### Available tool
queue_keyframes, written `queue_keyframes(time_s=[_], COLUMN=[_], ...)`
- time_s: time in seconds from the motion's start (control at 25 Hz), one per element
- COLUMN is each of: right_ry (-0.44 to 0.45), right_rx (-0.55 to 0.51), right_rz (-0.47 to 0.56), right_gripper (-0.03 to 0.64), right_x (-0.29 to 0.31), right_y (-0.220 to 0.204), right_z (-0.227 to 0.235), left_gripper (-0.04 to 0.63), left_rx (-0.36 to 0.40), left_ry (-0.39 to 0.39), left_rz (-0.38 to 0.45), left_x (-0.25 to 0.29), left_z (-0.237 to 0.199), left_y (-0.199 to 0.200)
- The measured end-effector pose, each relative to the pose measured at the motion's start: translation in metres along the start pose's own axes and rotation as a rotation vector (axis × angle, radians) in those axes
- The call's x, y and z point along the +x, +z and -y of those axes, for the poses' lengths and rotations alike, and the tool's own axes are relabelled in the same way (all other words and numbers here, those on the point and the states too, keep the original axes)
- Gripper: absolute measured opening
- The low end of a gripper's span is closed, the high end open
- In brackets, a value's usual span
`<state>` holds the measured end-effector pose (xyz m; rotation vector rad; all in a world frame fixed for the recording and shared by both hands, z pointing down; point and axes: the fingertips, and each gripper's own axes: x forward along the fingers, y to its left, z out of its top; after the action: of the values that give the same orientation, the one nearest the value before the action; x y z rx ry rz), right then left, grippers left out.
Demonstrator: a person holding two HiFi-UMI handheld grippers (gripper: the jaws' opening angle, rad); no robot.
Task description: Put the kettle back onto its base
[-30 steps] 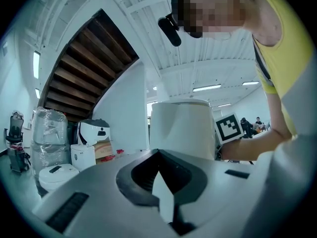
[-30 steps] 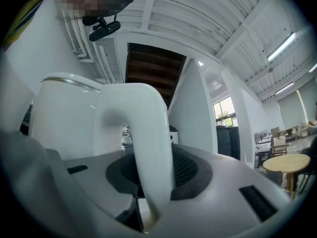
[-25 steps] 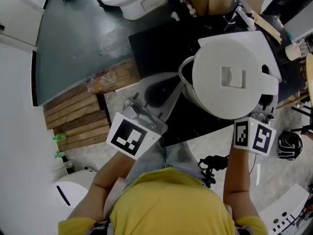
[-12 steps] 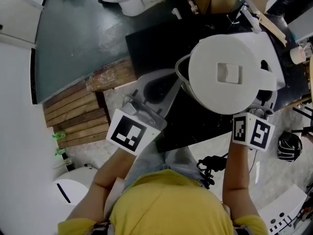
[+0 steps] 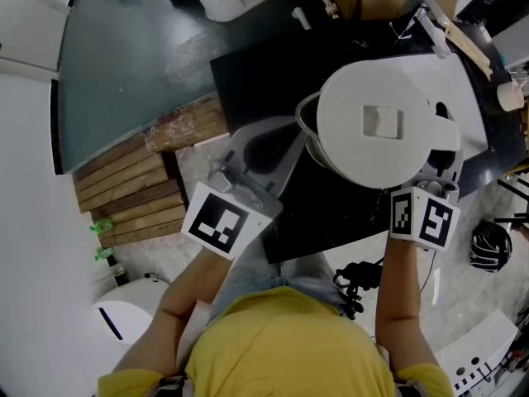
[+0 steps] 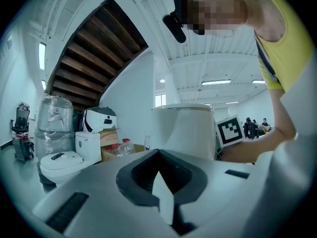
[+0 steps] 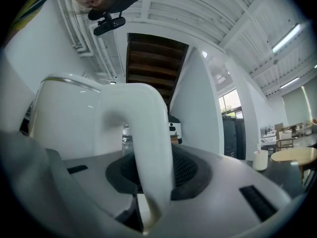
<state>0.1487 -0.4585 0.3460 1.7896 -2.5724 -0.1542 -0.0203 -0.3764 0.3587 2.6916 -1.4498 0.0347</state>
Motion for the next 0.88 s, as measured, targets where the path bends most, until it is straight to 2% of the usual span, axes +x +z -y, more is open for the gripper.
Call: queue_keyframes(time_s=[0.28,0.64,0.88], right_ry=[-0.008,-0.081,-0.117], right_rx=[0.03,-0.035,-0.039], right_rz=[-0.035,-0.064,-0.066], right_gripper=[0.115,0.101,0.098], right_x=[0.006,-0.001,-0.009], right_y=[-0.009,-0.01,-0.01], right_z=[0.005,0.002,0.003], left_gripper=[0.003,0.003,0.003], left_rx=[-0.021,-0.023,-0.041], left_ry=[-0.003,0.027,0.037], left_rz=[-0.003,-0.011,-0.011], left_x=[0.007,0.007,0.006], left_z=[-0.002,-0.007,-0.004], left_y=[-0.006,-0.009,-0.01])
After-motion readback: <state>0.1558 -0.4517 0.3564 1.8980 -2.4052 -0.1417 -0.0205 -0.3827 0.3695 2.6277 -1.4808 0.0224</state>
